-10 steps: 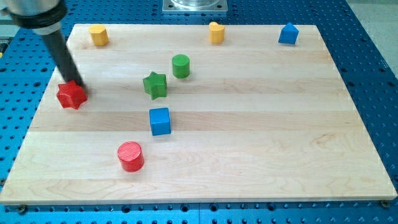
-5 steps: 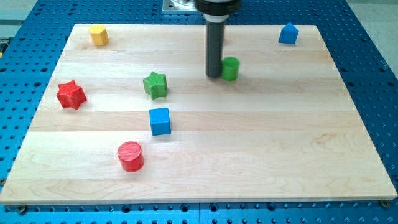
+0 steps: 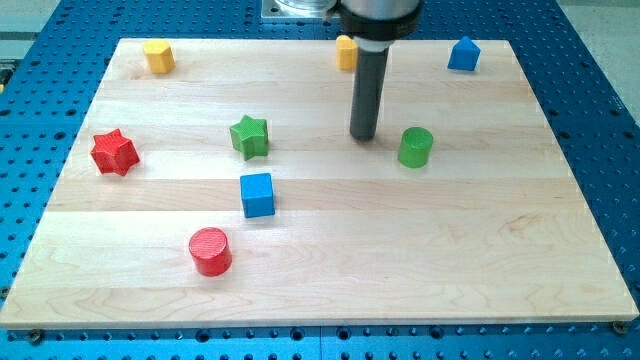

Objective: Push the green circle at the right center of the board

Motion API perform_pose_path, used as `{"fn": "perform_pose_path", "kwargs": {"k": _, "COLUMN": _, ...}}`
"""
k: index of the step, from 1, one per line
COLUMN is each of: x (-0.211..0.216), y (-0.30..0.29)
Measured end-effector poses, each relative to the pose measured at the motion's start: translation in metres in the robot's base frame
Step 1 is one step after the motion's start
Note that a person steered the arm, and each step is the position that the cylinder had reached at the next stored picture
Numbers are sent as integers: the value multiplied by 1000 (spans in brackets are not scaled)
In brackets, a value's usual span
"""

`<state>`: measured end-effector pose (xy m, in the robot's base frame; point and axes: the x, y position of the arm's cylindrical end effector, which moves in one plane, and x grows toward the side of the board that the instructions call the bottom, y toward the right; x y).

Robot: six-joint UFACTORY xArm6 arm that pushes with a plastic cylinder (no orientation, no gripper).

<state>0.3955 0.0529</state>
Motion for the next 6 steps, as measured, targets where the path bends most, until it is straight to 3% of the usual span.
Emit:
{"fn": "perform_pose_path", "kwargs": {"k": 2, "x": 43, "y": 50}}
{"fn": "perform_pose_path", "kwargs": {"k": 3, "x": 43, "y": 80}}
{"fn": "perform_pose_path", "kwargs": {"k": 5, "x": 10, "y": 81}}
{"fn": "perform_pose_path", "kwargs": {"k": 6, "x": 17, "y": 125}}
